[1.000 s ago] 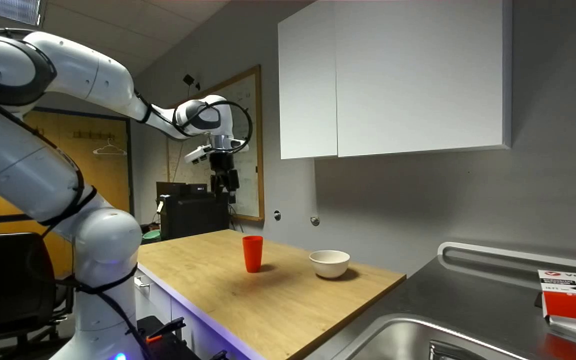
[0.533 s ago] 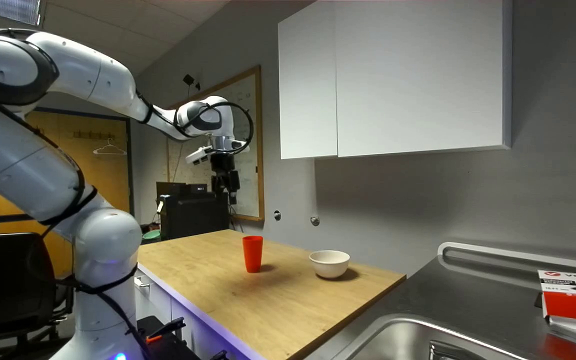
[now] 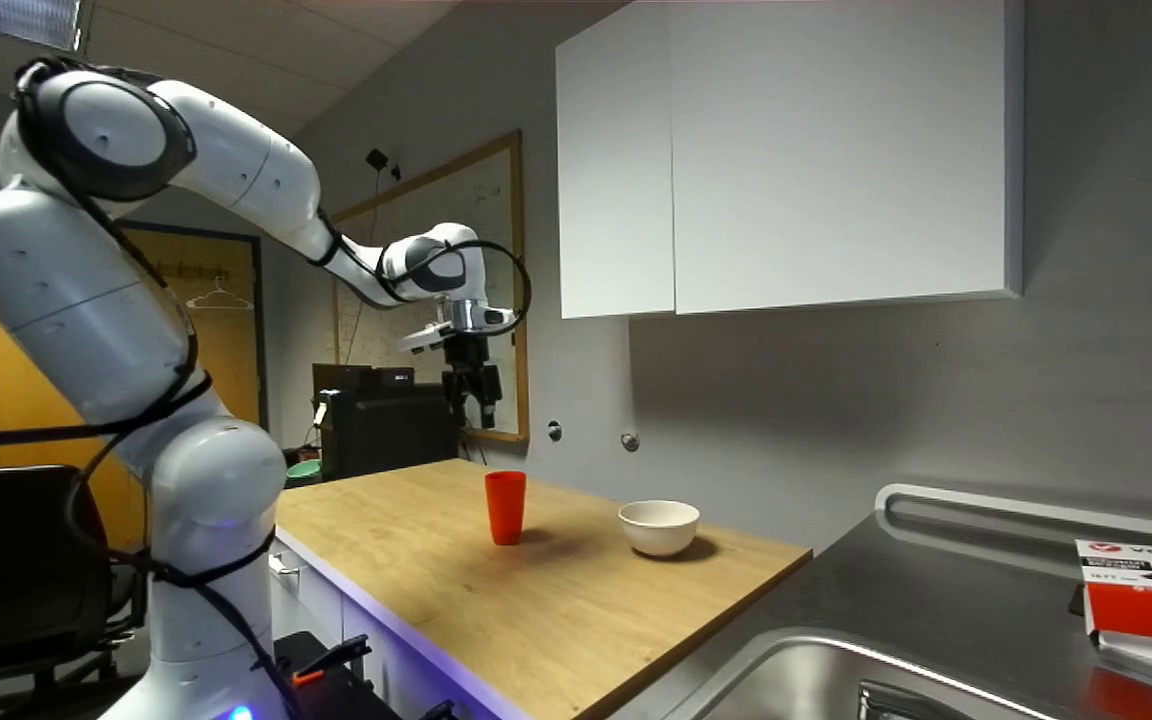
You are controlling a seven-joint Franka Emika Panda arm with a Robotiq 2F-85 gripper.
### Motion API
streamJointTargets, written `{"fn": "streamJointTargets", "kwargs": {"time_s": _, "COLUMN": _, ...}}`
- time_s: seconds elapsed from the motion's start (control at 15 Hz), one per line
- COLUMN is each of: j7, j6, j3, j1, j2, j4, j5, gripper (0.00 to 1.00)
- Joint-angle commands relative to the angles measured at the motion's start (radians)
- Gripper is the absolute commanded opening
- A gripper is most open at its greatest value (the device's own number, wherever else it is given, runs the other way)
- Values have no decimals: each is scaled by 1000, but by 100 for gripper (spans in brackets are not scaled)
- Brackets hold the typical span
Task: Pour the contents of the cup into the bowl
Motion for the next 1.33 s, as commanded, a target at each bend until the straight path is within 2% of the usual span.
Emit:
{"fn": "streamJointTargets", "kwargs": {"time_s": 0.0, "j7": 11, "j6": 50, "j3": 18, "j1": 32, "j2": 146, "j4": 92, "j5": 1, "gripper": 100}}
{"fn": "streamJointTargets", "kwargs": {"time_s": 0.47, "j7": -41, "j6": 96, "j3": 14, "j1": 84, "j2": 371, "j4": 225, "j5": 13, "gripper": 100}}
{"fn": "streamJointTargets", "kwargs": {"time_s": 1.27, "j7": -125, "j6": 83, "j3": 1, "j1": 99, "j2": 698, "j4": 432, "j5": 50, "gripper": 100}}
